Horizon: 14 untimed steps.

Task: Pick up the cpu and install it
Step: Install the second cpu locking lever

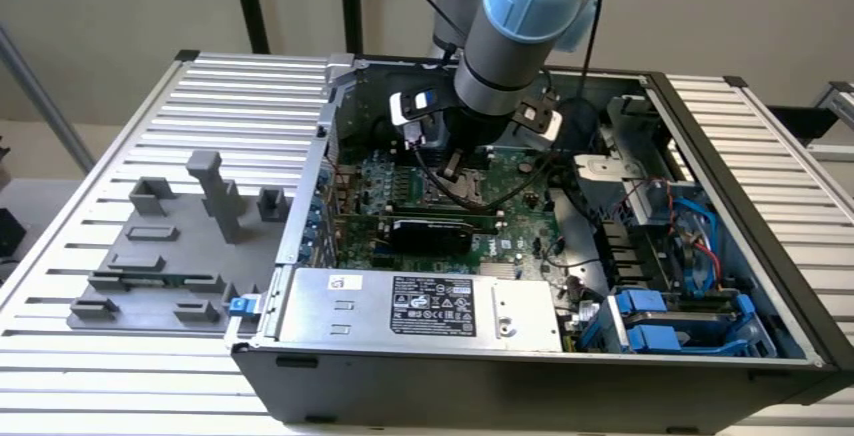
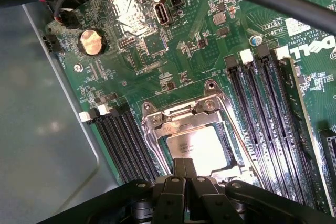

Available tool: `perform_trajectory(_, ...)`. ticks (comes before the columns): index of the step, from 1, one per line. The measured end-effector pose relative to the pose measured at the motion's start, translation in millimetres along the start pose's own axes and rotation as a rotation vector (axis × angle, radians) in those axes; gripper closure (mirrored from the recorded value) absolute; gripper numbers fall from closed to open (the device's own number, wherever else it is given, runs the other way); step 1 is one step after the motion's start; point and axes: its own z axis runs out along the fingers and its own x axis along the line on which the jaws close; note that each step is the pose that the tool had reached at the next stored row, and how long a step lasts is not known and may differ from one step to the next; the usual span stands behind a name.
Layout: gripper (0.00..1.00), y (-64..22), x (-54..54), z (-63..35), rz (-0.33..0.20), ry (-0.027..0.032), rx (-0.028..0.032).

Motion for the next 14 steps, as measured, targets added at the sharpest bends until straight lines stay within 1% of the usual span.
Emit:
perform_trajectory(4, 0.89, -1.0, -0.4, -0.4, 0.0, -0.0004, 0.0001)
perform_trajectory(6, 0.89, -2.0, 0.1, -4.8, 0.0, -0.0002, 0.0001)
perform_trajectory(9, 0.89, -3.9, -0.7, -14.1, 0.0, -0.0002, 0.0001)
perform_trajectory(11, 0.89, -5.7, -3.6, -17.3, -0.001, 0.0001, 0.0002)
perform_trajectory(14, 0.89, -9.5, -10.8, -20.8, 0.0, -0.0001, 0.0)
